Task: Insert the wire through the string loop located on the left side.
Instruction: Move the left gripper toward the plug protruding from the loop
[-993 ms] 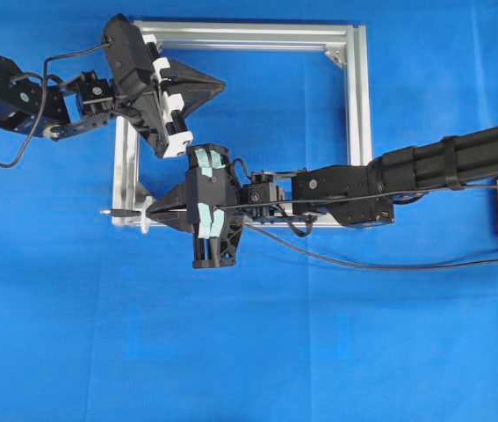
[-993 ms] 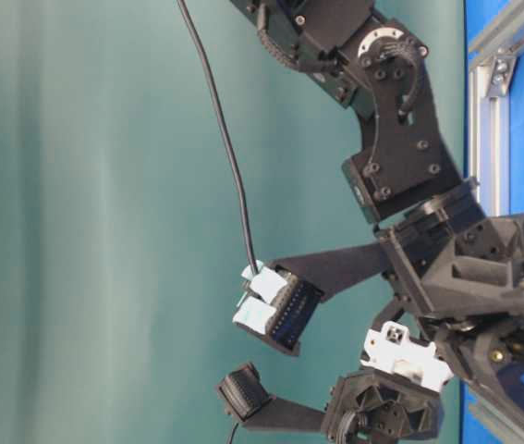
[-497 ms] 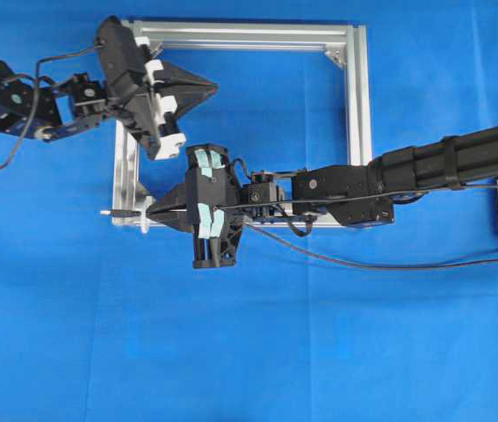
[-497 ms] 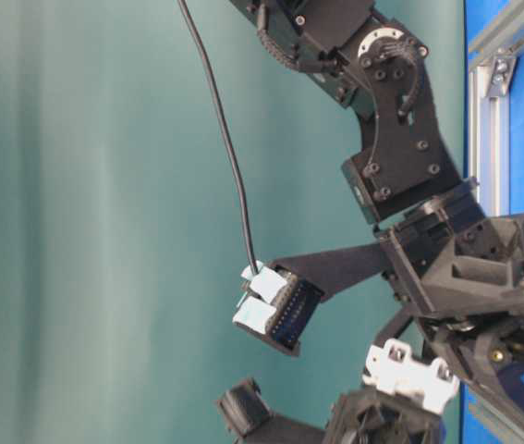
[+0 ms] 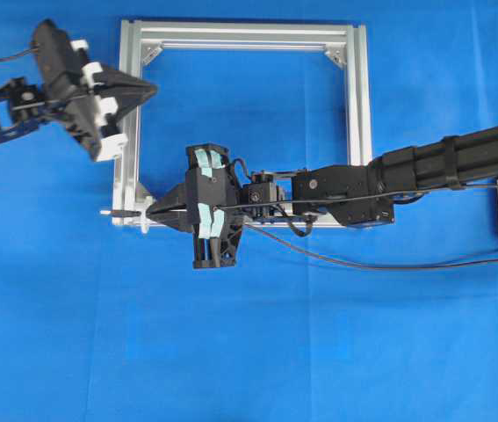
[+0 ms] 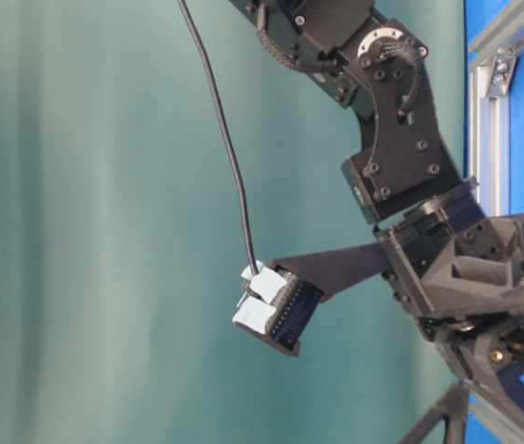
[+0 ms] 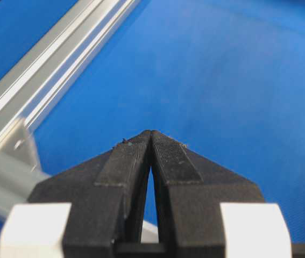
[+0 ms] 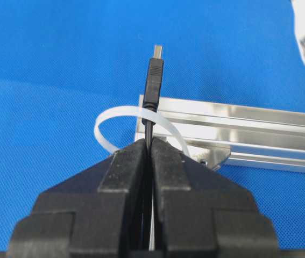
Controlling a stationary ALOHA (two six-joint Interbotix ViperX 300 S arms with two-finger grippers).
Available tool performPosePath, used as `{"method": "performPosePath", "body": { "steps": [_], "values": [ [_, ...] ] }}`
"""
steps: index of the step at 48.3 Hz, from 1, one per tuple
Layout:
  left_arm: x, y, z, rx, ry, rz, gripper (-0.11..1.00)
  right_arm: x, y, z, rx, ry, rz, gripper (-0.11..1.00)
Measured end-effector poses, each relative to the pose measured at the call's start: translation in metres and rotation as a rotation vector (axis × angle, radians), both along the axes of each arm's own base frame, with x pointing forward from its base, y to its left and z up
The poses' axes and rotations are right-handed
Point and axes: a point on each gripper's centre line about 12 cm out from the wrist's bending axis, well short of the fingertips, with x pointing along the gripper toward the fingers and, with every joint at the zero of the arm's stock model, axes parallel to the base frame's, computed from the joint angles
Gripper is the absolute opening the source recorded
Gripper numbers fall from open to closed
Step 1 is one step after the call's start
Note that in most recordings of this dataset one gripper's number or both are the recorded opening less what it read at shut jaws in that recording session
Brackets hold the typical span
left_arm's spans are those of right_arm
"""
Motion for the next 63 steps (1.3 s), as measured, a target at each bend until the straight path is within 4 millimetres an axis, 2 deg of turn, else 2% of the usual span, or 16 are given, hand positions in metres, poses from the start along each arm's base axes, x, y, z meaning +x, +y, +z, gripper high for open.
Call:
{"method": "performPosePath", "body": {
  "steps": [16, 32, 39, 47, 63],
  "values": [
    [-0.033, -0.002, -0.005, 0.002, 0.033, 0.031, 0.0, 0.0, 0.0, 0.0, 0.0, 0.0, 0.0, 0.01],
    [-0.032, -0.006, -0.004, -0.004, 0.021, 0.018, 0.0, 0.0, 0.0, 0.0, 0.0, 0.0, 0.0, 0.01],
    [-0.027, -0.027, -0.002, -0.004, 0.015, -0.065, 0.0, 0.0, 0.0, 0.0, 0.0, 0.0, 0.0, 0.01],
    [-0.027, -0.063, 0.002, 0.001, 0.003, -0.206, 0.0, 0.0, 0.0, 0.0, 0.0, 0.0, 0.0, 0.01],
    [-0.029, -0.12, 0.02, 0.024, -0.069, -0.445, 0.0, 0.0, 0.0, 0.0, 0.0, 0.0, 0.0, 0.01]
  ]
}}
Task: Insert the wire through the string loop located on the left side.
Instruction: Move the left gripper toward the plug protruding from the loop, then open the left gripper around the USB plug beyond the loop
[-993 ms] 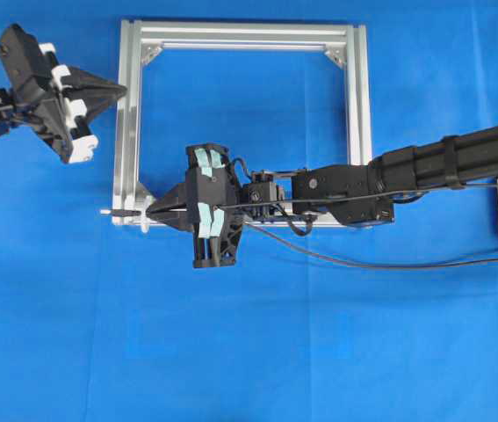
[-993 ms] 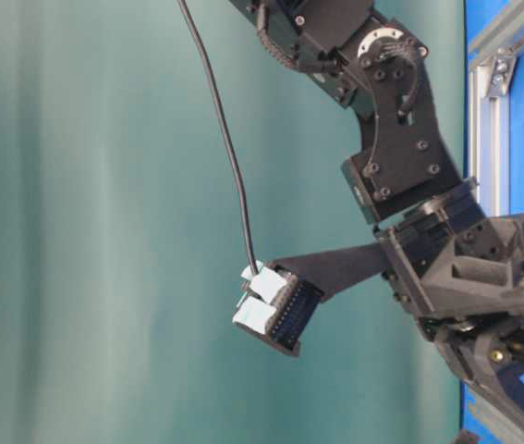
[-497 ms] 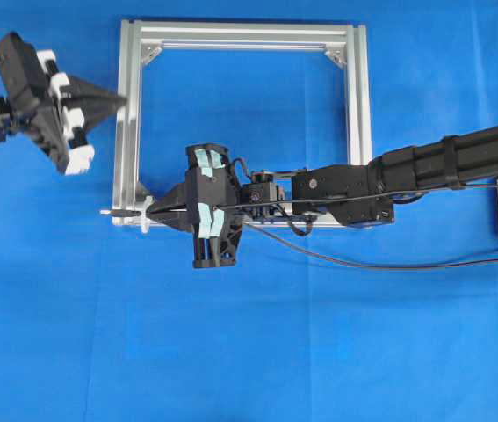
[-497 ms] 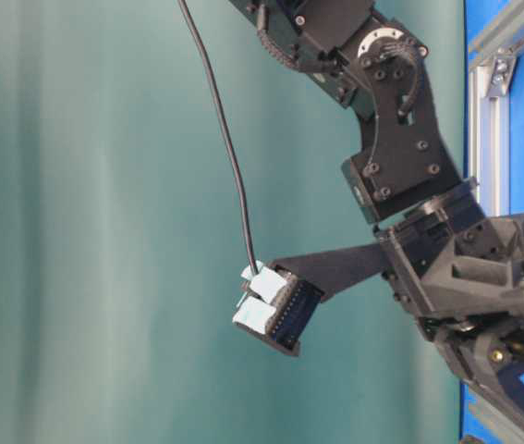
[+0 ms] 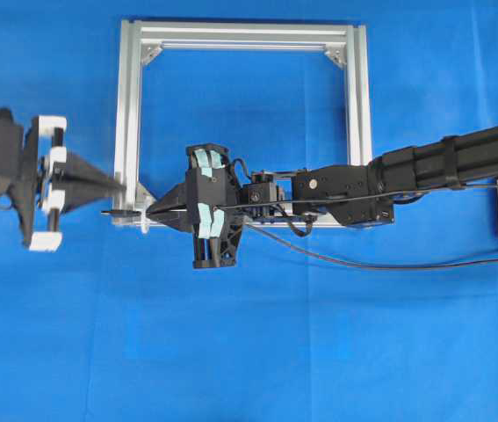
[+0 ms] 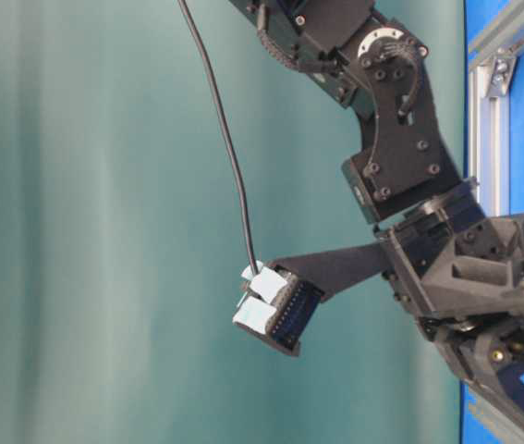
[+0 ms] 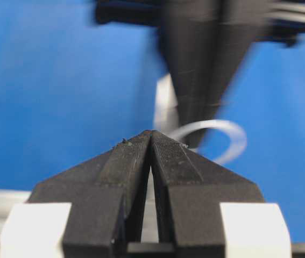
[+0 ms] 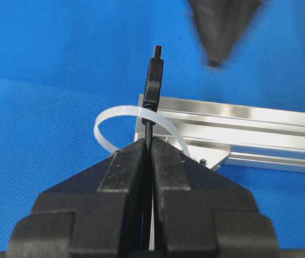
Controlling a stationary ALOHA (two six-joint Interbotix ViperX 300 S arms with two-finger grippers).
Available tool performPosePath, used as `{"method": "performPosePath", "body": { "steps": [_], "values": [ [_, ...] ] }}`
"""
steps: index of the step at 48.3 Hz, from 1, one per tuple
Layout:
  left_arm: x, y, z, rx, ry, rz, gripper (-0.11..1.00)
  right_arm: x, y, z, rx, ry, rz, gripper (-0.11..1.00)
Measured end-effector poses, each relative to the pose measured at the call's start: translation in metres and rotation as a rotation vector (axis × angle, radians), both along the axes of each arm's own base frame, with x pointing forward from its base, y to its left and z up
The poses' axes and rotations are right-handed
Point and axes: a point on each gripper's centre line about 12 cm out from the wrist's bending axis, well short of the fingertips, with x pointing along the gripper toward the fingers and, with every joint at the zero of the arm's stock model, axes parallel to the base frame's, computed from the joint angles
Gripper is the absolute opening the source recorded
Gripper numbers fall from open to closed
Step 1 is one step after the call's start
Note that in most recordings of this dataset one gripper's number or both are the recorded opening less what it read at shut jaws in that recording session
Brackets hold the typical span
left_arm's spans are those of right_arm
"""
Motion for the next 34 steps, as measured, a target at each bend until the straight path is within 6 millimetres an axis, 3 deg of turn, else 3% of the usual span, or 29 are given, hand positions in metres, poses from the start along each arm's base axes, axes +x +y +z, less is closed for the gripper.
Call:
{"method": "performPosePath", "body": {
  "steps": [8, 34],
  "values": [
    [0.0, -0.011, 0.001, 0.0, -0.003, -0.046, 0.0, 0.0, 0.0, 0.0, 0.0, 0.0, 0.0, 0.01],
    [0.0, -0.012, 0.0, 0.037, 0.0, -0.059, 0.01, 0.0, 0.0, 0.0, -0.001, 0.0, 0.001, 0.01]
  ]
}}
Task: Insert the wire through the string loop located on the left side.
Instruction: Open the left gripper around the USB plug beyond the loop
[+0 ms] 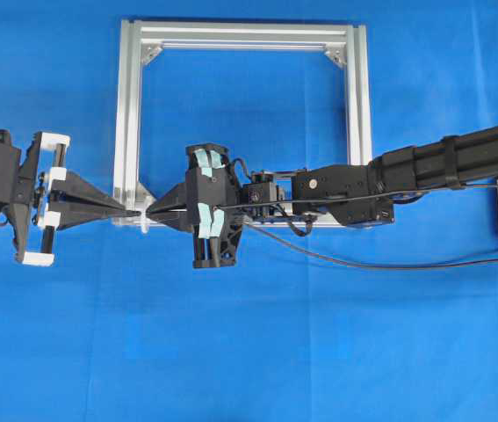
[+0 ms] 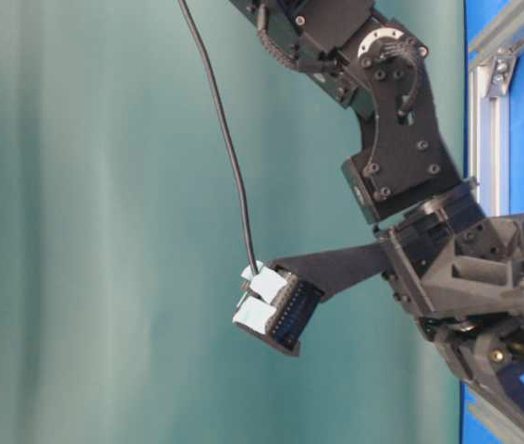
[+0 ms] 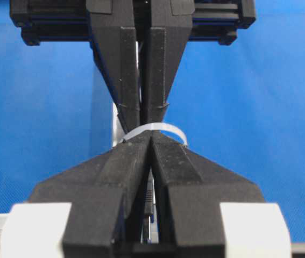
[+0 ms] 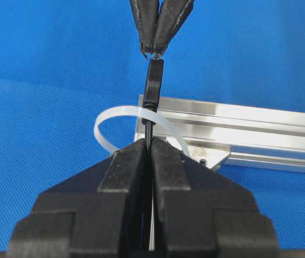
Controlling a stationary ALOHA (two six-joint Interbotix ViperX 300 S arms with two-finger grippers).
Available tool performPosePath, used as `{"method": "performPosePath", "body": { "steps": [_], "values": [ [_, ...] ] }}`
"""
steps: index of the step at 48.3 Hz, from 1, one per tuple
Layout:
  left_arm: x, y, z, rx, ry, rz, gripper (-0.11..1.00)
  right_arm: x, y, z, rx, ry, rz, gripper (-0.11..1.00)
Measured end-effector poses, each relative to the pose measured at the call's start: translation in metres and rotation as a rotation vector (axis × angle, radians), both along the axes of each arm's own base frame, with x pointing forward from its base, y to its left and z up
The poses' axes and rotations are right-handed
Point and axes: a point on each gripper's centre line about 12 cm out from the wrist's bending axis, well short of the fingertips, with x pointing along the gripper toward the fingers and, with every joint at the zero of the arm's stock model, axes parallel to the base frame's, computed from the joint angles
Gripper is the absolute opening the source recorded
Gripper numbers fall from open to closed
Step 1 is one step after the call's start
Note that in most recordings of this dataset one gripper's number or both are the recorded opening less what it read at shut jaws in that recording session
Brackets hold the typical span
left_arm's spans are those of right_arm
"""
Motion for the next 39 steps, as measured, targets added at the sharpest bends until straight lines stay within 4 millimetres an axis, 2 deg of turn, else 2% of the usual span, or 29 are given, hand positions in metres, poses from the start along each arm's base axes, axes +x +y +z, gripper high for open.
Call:
{"method": "performPosePath", "body": {
  "steps": [3, 7, 14, 19, 39],
  "values": [
    [-0.0005, 0.0001, -0.0006, 0.0, 0.003, 0.0, 0.08, 0.0, 0.0, 0.0, 0.001, 0.0, -0.001, 0.01],
    [-0.0005, -0.0001, -0.0006, 0.001, 0.003, -0.001, 0.27, 0.0, 0.0, 0.0, 0.0, 0.0, 0.0, 0.01],
    [-0.0006, -0.0001, -0.0005, -0.008, 0.005, 0.001, 0.72, 0.0, 0.0, 0.0, 0.001, 0.0, -0.001, 0.01],
    [-0.0006, -0.0001, -0.0017, -0.009, 0.018, 0.002, 0.91, 0.0, 0.0, 0.0, 0.001, 0.0, -0.001, 0.01],
    [0.0015, -0.0004, -0.0056, -0.007, 0.059, 0.001, 0.92, 0.0, 0.0, 0.0, 0.001, 0.0, -0.001, 0.01]
  ]
}}
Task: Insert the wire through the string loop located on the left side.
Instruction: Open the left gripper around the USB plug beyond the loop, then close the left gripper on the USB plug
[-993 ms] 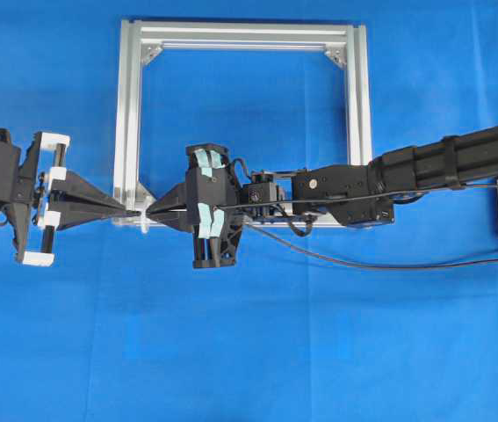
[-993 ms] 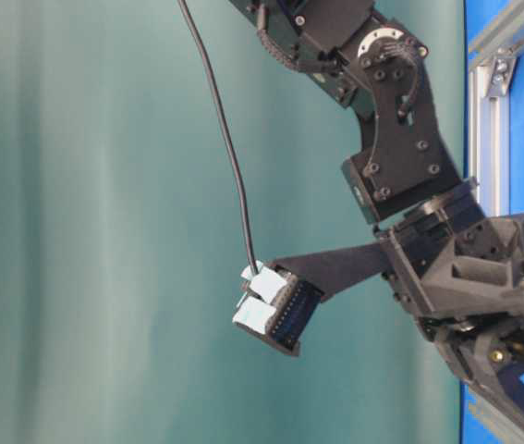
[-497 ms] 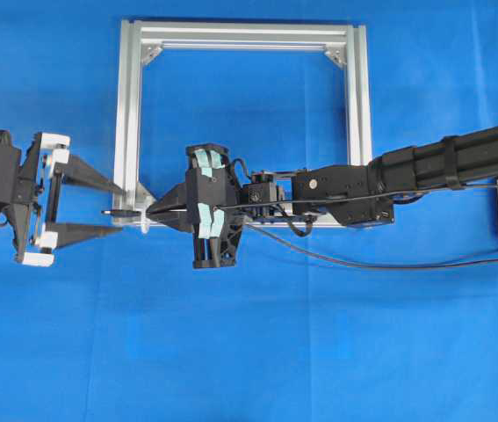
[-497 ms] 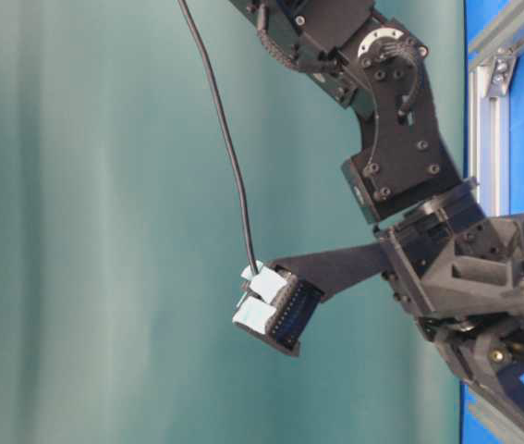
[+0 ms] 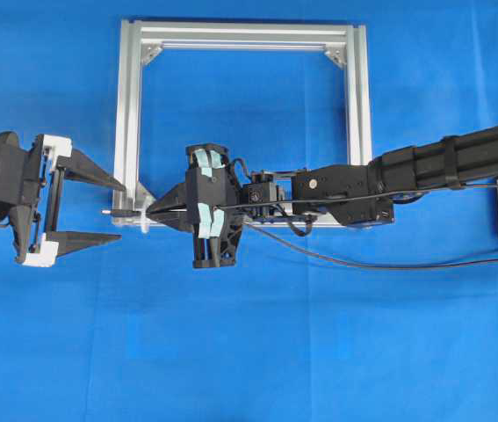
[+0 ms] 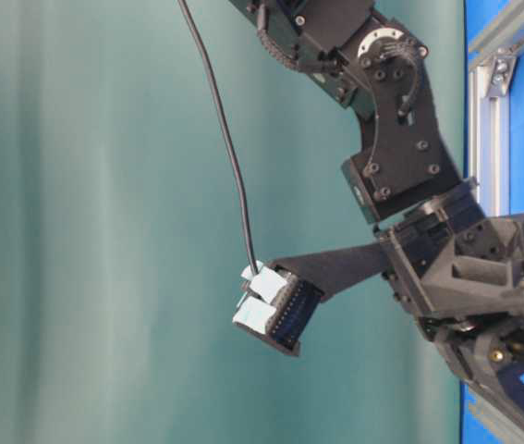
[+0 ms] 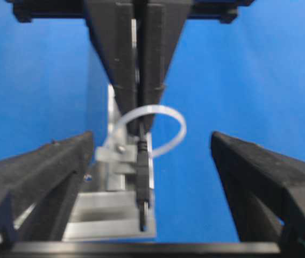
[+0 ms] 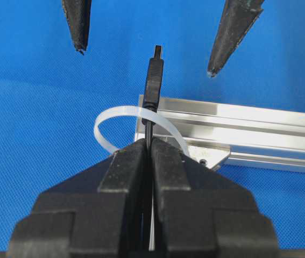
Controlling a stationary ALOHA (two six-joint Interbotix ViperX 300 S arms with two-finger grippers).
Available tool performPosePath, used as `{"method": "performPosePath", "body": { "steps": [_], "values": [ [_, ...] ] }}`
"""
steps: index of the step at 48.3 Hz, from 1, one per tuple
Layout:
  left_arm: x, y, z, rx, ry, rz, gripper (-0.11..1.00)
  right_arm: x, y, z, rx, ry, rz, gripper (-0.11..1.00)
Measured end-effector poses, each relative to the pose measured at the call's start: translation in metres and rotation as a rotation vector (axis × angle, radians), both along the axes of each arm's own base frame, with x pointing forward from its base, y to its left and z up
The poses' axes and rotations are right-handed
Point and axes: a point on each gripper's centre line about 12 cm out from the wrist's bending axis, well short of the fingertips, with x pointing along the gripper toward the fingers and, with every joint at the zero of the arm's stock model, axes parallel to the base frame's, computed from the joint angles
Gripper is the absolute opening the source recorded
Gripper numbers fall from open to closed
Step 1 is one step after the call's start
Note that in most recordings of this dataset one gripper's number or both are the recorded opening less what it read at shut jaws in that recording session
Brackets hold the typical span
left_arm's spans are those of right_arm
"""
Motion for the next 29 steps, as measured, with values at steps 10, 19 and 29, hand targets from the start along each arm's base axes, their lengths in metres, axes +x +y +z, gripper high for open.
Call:
{"method": "performPosePath", "body": {
  "steps": [10, 19, 29],
  "values": [
    [0.008, -0.001, -0.014, 0.007, 0.058, -0.002, 0.92, 0.0, 0.0, 0.0, 0.0, 0.0, 0.0, 0.01],
    [0.014, -0.001, -0.027, 0.014, 0.11, 0.003, 0.92, 0.0, 0.0, 0.0, 0.0, 0.0, 0.0, 0.01],
    [0.019, 0.0, -0.031, 0.015, 0.125, 0.007, 0.91, 0.0, 0.0, 0.0, 0.0, 0.0, 0.0, 0.01]
  ]
}}
